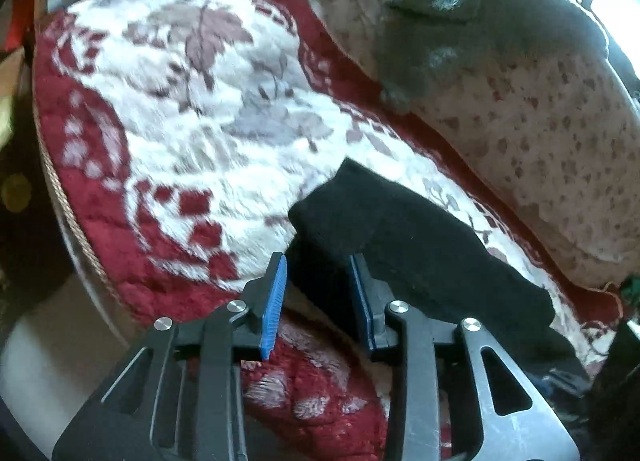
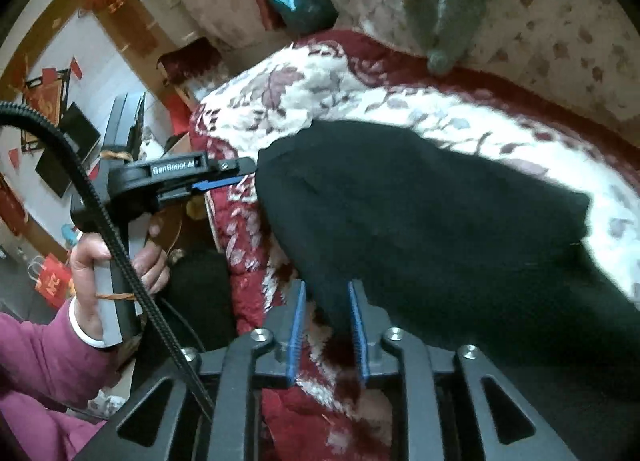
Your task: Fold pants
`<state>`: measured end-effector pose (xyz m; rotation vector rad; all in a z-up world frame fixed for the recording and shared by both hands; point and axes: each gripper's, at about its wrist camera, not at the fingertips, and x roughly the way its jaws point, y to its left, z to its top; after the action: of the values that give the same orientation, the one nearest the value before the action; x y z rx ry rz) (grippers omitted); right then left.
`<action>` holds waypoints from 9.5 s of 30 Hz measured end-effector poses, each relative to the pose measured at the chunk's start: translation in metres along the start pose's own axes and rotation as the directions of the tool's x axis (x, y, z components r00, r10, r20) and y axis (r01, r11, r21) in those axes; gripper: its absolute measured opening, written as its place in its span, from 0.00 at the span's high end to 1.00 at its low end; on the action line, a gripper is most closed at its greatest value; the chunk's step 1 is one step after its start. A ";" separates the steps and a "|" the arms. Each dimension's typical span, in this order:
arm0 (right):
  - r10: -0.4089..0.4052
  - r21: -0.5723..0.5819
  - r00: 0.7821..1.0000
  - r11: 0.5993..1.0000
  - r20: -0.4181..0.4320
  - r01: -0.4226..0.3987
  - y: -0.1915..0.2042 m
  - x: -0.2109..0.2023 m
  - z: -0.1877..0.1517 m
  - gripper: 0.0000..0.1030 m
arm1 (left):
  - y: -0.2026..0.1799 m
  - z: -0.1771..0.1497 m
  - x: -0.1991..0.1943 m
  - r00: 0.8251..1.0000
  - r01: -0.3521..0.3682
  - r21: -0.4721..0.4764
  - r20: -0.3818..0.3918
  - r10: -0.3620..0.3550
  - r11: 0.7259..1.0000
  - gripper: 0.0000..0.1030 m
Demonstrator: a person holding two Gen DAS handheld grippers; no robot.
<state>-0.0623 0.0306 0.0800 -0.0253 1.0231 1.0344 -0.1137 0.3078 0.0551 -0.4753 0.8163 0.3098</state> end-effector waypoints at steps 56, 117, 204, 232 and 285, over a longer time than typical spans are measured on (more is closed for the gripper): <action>-0.627 0.700 0.775 0.588 0.078 0.405 -0.154 -0.331 -0.227 0.51 | -0.320 -0.108 0.038 0.929 0.360 0.512 -0.275 -0.249 0.779 0.71; -0.649 0.654 0.761 0.571 -0.010 0.496 -0.182 -0.337 -0.207 0.73 | -0.376 -0.126 0.019 0.799 0.589 0.723 -0.453 -0.395 0.361 0.55; -0.023 0.256 0.998 0.967 0.051 0.009 -0.068 -0.053 -0.009 0.85 | -0.197 -0.002 0.055 0.773 0.634 0.432 -0.393 -0.498 0.642 0.93; -0.192 0.588 0.948 0.809 0.256 0.005 -0.158 -0.189 -0.101 0.46 | -0.193 -0.077 0.016 0.802 0.578 0.365 -0.420 -0.425 0.729 0.46; -0.280 0.446 0.940 0.879 0.196 0.169 -0.095 -0.159 -0.047 0.57 | -0.182 -0.069 0.013 0.967 0.230 0.415 -0.197 -0.160 0.880 0.63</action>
<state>-0.0450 -0.1534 0.1259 0.3311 0.9626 0.5662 -0.0684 0.1176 0.0565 -0.1578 0.9525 -0.1048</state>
